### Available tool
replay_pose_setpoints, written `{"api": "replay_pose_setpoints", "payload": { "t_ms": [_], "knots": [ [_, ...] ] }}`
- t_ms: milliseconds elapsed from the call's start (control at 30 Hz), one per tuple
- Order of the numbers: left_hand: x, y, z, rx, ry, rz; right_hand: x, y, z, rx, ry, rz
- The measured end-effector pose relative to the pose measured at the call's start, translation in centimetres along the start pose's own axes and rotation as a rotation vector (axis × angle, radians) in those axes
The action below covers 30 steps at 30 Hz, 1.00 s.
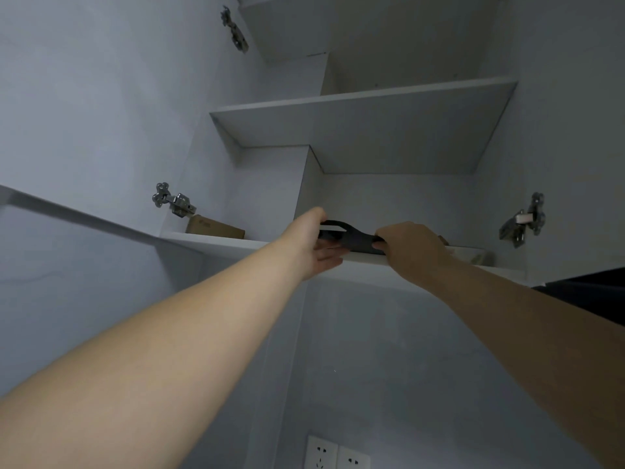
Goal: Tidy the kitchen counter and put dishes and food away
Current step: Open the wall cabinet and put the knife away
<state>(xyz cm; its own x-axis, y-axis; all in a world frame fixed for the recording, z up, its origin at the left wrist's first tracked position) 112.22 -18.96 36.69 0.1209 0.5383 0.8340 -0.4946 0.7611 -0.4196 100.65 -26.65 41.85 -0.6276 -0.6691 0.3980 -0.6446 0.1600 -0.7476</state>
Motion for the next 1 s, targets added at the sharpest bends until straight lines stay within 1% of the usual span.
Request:
{"api": "replay_pose_setpoints", "payload": {
  "t_ms": [100,233,300,367,500,600,733,867,1000],
  "knots": [
    [0.3,1.4,0.3,0.029,-0.022,-0.001,-0.3,1.2,-0.7,0.0,0.069,0.007],
    [-0.1,3.2,0.3,0.027,-0.039,0.0,0.2,3.0,-1.3,0.012,0.138,0.047],
    [-0.5,4.2,0.0,0.048,-0.008,0.005,0.1,4.4,-1.8,-0.013,0.193,0.058],
    [-0.8,4.9,-0.4,0.07,0.051,0.011,-0.2,5.5,-2.2,-0.002,0.232,0.066],
    [-1.0,6.9,-0.2,0.106,0.16,0.042,-0.6,7.7,-2.7,-0.03,0.268,0.087],
    [-0.5,9.1,0.6,0.1,0.229,0.075,-0.6,8.4,-3.6,-0.058,0.23,0.126],
    [-0.2,12.6,1.1,0.125,0.259,0.107,-0.9,10.8,-5.1,-0.084,0.137,0.162],
    [-0.3,16.9,1.7,0.149,0.275,0.101,-1.6,14.0,-7.1,-0.085,0.084,0.149],
    [-1.3,22.0,2.7,0.176,0.269,0.073,-2.0,18.0,-8.6,-0.165,0.037,0.185]
  ]
}}
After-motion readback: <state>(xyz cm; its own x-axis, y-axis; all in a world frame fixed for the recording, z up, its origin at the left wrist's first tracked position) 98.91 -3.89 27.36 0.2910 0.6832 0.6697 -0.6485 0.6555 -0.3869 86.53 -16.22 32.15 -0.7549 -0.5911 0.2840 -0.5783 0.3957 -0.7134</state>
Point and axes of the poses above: each hand's wrist, its own y-axis away from the middle knuckle, its own z-axis out of the palm, x = y × z, the point moved 7 cm from there along -y, towards the middle knuckle, and after that the axes turned 4 degrees about -x, right-handed, at the moved point
